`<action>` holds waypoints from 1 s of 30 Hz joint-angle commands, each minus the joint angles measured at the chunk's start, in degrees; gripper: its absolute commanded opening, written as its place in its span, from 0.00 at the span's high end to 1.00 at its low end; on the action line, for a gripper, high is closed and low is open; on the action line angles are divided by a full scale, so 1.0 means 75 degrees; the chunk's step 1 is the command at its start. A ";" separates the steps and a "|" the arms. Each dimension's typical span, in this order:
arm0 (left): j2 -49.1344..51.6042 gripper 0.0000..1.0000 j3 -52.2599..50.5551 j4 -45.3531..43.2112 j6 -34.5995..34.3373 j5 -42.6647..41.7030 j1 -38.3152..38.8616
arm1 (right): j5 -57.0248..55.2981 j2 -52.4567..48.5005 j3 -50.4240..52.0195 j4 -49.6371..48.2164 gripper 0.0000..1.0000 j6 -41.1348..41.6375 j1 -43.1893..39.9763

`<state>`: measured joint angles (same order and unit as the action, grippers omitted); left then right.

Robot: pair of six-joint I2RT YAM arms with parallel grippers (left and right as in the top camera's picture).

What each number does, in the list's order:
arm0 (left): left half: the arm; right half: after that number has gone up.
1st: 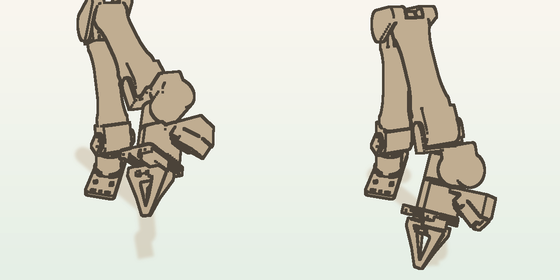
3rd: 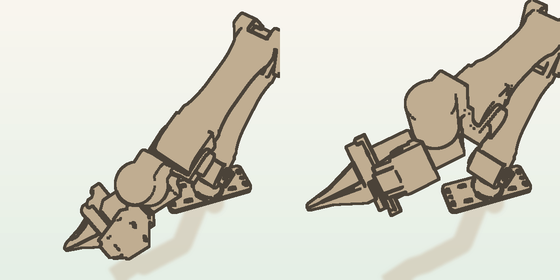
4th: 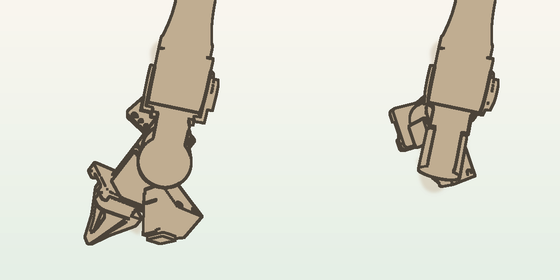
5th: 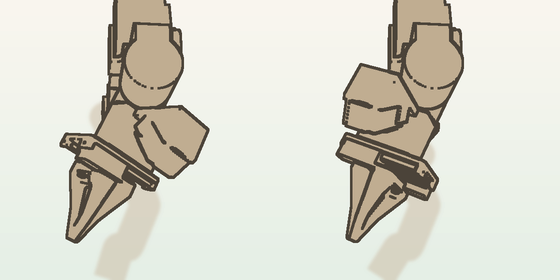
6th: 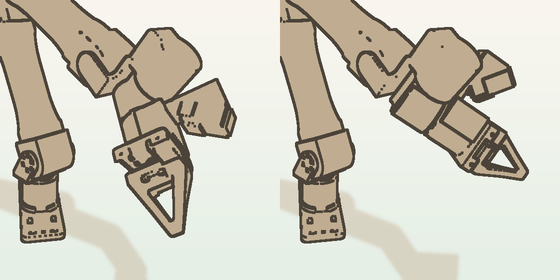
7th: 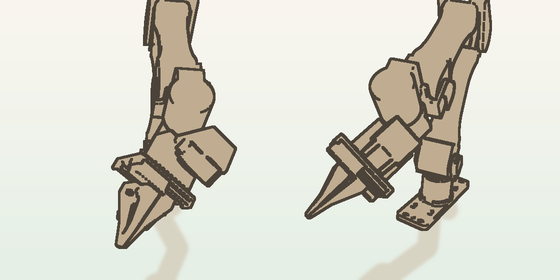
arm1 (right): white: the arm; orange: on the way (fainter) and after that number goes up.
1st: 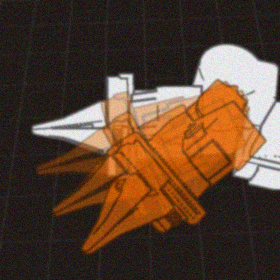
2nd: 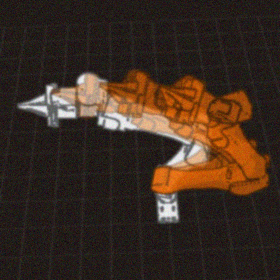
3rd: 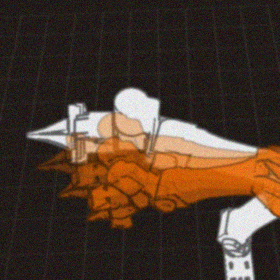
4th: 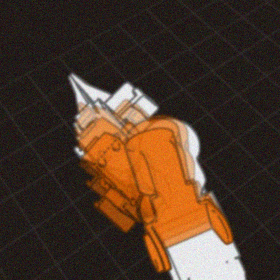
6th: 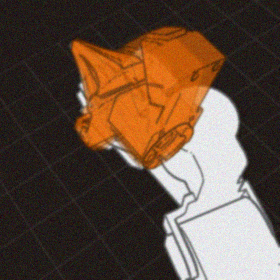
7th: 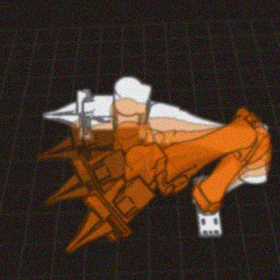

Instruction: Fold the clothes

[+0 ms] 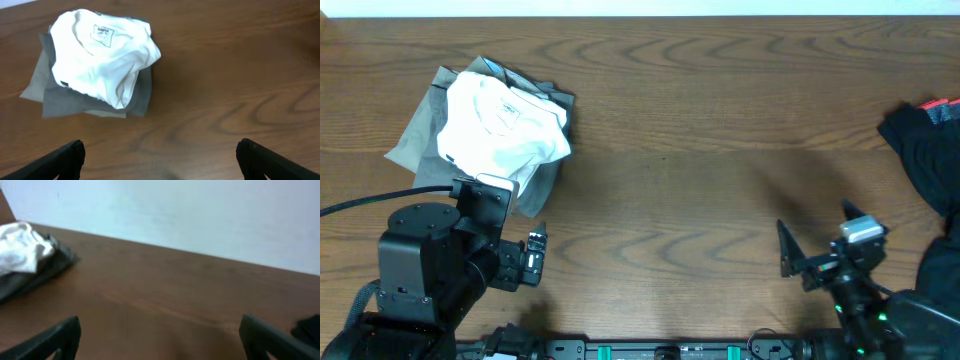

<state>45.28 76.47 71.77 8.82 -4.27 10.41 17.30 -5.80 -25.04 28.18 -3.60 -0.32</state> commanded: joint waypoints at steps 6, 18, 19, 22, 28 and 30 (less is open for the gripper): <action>0.0003 0.02 0.0029 0.0006 -0.0070 0.0061 0.0032 | 0.0769 0.0734 0.2049 -0.3643 0.01 -0.0041 -0.0052; 0.0003 0.02 0.0029 0.0006 -0.0070 0.0061 0.0032 | 0.1000 0.0734 0.3299 -0.4852 0.01 -0.0047 -0.0058; 0.0003 0.02 0.0029 0.0006 -0.0070 0.0061 0.0032 | 0.1005 0.0734 0.3299 -0.4418 0.01 -0.0047 -0.0055; 0.0003 0.02 0.0029 0.0006 -0.0070 0.0061 0.0032 | 0.1040 0.0723 0.3296 -0.3381 0.01 0.0003 -0.0055; 0.0003 0.02 0.0029 0.0006 -0.0070 0.0061 0.0032 | 0.1154 0.0592 0.3296 -0.3433 0.01 0.0073 -0.0055; 0.0003 0.02 0.0029 0.0006 -0.0070 0.0061 0.0032 | 0.1154 0.0589 0.3296 -0.3433 0.01 0.0073 -0.0055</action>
<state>45.28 76.47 71.79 8.82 -4.27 10.41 25.10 -1.10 -0.38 2.15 -3.57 -0.32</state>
